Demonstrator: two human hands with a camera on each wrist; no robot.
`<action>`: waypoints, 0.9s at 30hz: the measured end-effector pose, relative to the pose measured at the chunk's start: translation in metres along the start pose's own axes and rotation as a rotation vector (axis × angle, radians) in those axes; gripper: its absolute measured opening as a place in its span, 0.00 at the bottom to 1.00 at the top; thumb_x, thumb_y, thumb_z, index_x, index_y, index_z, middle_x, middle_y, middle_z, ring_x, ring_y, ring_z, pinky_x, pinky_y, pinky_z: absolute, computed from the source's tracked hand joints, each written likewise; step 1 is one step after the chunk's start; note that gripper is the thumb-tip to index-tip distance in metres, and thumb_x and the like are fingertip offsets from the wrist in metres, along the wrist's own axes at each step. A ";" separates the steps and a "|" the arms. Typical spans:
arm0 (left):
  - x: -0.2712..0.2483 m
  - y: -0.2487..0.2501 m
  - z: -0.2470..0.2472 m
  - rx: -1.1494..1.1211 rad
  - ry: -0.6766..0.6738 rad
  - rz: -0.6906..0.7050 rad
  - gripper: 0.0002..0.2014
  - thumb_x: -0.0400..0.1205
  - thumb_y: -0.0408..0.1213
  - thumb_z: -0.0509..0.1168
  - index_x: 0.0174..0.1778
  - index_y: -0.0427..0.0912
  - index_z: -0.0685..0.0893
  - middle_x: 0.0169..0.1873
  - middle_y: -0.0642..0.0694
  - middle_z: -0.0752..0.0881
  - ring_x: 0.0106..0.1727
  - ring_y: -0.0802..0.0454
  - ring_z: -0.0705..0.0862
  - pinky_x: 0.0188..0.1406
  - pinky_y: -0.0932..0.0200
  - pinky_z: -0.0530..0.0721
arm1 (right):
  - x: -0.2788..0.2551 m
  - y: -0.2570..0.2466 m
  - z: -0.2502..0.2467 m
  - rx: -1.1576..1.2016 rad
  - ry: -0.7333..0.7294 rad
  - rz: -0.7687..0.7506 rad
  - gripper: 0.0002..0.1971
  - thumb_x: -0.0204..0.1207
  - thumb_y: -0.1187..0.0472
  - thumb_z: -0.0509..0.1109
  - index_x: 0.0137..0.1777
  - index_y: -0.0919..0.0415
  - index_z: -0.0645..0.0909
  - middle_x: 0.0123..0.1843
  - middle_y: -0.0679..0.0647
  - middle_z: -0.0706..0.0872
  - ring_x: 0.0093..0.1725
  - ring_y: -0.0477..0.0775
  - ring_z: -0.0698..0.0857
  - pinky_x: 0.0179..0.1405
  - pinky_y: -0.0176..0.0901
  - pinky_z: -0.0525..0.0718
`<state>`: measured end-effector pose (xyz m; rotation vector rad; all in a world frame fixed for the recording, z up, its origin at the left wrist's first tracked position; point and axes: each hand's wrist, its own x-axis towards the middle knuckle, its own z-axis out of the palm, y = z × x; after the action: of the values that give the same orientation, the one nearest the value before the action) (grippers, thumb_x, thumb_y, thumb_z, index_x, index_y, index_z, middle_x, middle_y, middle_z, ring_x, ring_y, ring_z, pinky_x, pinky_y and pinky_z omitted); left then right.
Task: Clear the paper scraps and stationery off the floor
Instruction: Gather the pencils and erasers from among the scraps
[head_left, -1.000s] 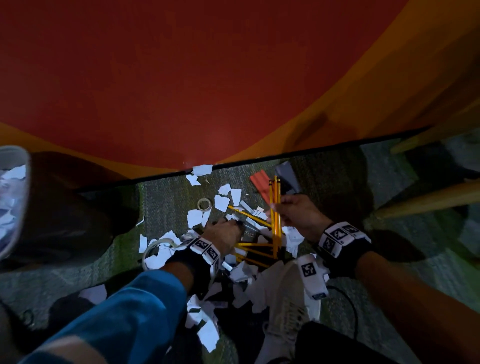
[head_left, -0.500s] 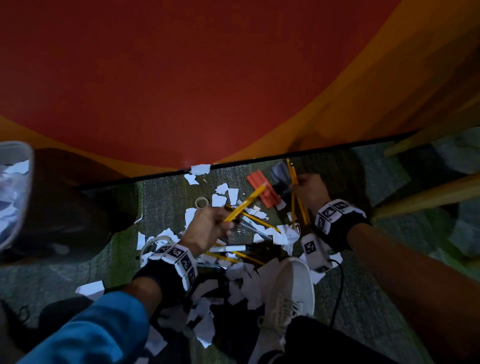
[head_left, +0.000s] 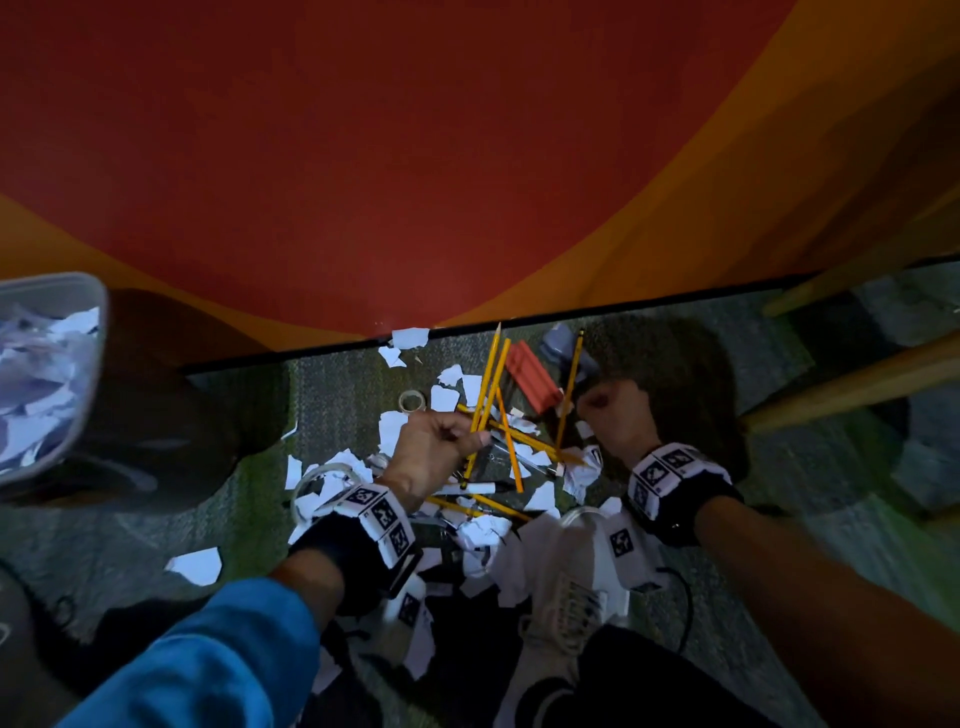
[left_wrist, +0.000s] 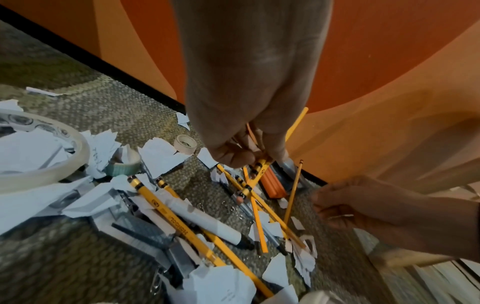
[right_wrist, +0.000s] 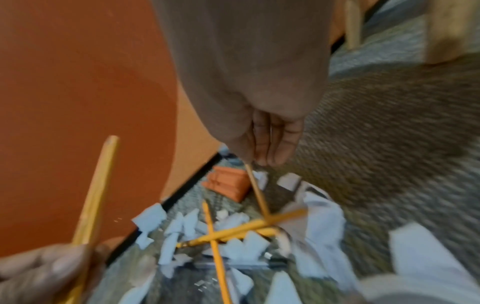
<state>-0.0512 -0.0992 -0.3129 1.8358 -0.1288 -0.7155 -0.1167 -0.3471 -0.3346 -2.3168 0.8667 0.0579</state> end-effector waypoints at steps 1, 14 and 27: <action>0.000 -0.002 0.002 0.016 -0.005 0.001 0.11 0.77 0.34 0.77 0.37 0.28 0.87 0.29 0.46 0.80 0.33 0.53 0.78 0.40 0.60 0.78 | -0.001 0.006 0.003 0.011 -0.013 0.039 0.08 0.74 0.66 0.70 0.41 0.65 0.91 0.42 0.68 0.91 0.50 0.67 0.89 0.49 0.51 0.85; 0.026 -0.039 0.020 0.087 -0.008 -0.093 0.09 0.73 0.28 0.79 0.36 0.28 0.86 0.32 0.47 0.84 0.40 0.60 0.84 0.52 0.63 0.80 | 0.024 -0.006 0.024 0.014 -0.122 0.028 0.18 0.76 0.57 0.75 0.31 0.71 0.86 0.28 0.64 0.86 0.32 0.61 0.87 0.36 0.50 0.84; -0.018 0.034 -0.055 0.351 0.022 -0.146 0.09 0.75 0.30 0.79 0.32 0.39 0.85 0.21 0.49 0.84 0.21 0.57 0.80 0.28 0.61 0.79 | 0.004 -0.037 0.007 -0.063 -0.461 -0.132 0.03 0.74 0.67 0.75 0.39 0.64 0.89 0.43 0.58 0.89 0.50 0.58 0.88 0.42 0.35 0.80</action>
<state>-0.0280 -0.0600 -0.2636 2.2046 -0.1112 -0.8129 -0.0899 -0.3245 -0.3205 -2.2751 0.4829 0.5457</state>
